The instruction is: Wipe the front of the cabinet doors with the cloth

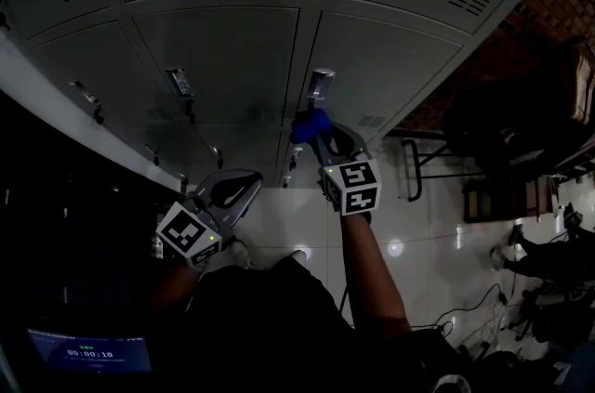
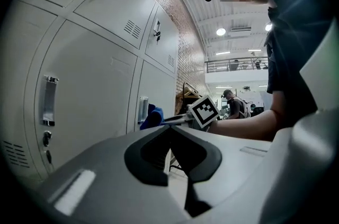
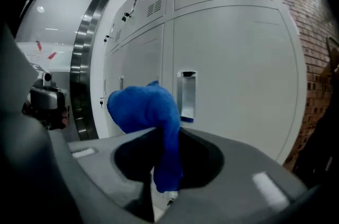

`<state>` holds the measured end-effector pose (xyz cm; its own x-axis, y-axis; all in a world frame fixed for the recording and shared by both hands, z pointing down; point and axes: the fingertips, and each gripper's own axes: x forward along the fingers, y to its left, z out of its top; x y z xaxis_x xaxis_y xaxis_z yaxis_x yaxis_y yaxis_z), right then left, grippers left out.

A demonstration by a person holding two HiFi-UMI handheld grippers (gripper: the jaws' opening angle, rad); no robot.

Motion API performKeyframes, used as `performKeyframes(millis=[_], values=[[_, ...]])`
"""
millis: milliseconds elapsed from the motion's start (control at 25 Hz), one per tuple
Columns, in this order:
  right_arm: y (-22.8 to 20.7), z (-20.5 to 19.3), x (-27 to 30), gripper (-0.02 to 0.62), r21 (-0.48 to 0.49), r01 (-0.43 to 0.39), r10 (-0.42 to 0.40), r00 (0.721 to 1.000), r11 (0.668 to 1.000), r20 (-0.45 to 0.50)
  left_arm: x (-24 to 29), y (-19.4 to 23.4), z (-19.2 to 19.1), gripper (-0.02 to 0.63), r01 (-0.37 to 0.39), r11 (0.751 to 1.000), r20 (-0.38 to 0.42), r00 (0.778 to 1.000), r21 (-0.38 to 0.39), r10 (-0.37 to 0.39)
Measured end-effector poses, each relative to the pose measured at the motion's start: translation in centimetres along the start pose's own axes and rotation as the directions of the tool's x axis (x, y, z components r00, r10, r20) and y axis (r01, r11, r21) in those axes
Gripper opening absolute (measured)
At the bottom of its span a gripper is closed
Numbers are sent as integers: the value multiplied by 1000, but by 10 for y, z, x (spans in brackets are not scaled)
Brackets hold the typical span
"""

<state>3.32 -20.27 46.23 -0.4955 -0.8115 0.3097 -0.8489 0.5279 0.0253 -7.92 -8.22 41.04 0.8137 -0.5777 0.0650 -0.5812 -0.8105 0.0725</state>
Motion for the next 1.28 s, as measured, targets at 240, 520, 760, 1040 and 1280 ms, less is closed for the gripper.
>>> performKeyframes(millis=[240,520,760,1040,1280], values=[[24,-6,37,72,-14,-28,28,999,999,-37,-17,12,0,4,-33,999,5,999,6,33],[4,-18,42,72,-17,-6,5,998,1000,-57,-25,20,-1,4,-68,998,1,998,-5,68],[-5,-28,34,72,13,-19,20,998,1000,-65,-13,14,1,3,-45,999,0,999,-1,45],[-23,-30,18,72,27,-32,33,999,999,-42,3,4,-2,3,-29,1000,-7,1000,-1,29],[-68,-31,11,72,49,42,-41,999,998,-32,17,-3,-2,4,-26,1000,-15,1000,-1,26]])
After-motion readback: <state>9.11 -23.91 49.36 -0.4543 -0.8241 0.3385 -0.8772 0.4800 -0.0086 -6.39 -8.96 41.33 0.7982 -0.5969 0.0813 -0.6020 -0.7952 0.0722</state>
